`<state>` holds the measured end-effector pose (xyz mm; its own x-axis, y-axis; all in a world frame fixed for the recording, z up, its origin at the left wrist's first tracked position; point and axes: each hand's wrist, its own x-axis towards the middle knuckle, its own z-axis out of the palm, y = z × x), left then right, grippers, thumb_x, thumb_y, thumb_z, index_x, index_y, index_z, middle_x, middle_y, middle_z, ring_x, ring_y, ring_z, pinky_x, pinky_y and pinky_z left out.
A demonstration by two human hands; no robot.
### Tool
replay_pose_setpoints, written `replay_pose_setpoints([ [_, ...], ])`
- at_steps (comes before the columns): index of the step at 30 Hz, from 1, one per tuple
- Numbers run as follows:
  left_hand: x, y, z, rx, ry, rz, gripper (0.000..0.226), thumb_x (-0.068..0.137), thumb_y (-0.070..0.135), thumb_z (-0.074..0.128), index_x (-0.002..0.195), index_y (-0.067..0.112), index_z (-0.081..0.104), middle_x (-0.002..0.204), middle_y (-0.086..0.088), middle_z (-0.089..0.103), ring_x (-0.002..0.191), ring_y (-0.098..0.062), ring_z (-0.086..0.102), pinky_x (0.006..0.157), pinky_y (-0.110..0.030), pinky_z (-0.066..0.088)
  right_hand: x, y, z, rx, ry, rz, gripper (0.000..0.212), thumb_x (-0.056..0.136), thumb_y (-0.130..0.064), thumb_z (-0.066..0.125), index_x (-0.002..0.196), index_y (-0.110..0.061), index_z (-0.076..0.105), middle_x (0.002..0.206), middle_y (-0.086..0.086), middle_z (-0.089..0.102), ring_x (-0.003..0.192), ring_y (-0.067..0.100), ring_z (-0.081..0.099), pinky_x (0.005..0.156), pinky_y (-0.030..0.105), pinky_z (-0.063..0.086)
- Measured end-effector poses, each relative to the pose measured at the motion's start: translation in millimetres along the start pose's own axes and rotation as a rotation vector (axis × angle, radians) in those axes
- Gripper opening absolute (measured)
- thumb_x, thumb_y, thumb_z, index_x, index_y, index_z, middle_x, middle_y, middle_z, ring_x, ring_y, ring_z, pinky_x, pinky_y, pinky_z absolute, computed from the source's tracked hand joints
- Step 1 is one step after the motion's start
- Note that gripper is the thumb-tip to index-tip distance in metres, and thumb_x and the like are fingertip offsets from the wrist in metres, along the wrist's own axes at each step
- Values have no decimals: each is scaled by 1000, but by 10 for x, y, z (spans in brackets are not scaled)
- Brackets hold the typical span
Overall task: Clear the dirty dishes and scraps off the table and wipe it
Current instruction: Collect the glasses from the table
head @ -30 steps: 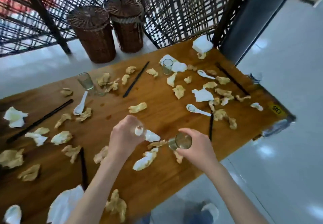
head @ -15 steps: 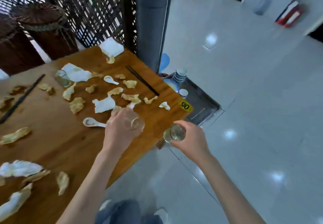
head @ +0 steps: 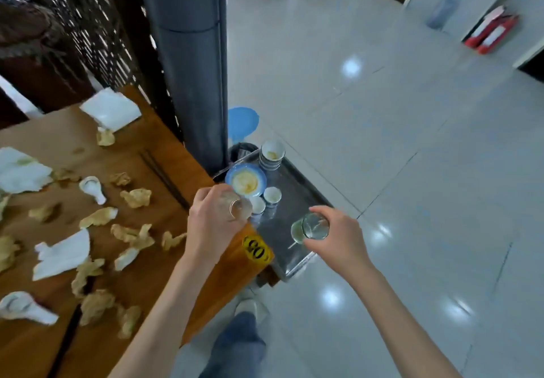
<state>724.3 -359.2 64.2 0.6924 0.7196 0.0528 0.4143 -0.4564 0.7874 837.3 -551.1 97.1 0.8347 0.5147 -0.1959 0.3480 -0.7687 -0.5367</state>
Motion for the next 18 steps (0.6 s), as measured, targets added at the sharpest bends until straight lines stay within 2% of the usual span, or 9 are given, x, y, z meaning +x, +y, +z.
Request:
replay_pose_setpoints([
  [4,479,198,388,-23,12,-33,50,66,16,81,112,17,61,110,0,56,95,-18,59,83,-30,47,613,216,-140,16,-23,9,55,64,-21,78,117,-25,62,110,-6,65,99,12,60,86,23,46],
  [11,1059,283,1051,43,53,-130,54,62,15,84,111,15,62,109,-1,61,98,-19,59,84,-21,38,1682,516,-115,-18,-118,-13,54,65,-23,76,116,-24,60,106,-6,65,95,11,59,77,16,39],
  [18,1451,168,1929,67,124,-376,60,58,11,82,115,18,62,113,0,62,102,-20,58,85,-27,43,2762,892,126,-88,-286,-140,51,71,-24,75,119,-19,57,108,-2,66,98,17,61,80,21,42],
])
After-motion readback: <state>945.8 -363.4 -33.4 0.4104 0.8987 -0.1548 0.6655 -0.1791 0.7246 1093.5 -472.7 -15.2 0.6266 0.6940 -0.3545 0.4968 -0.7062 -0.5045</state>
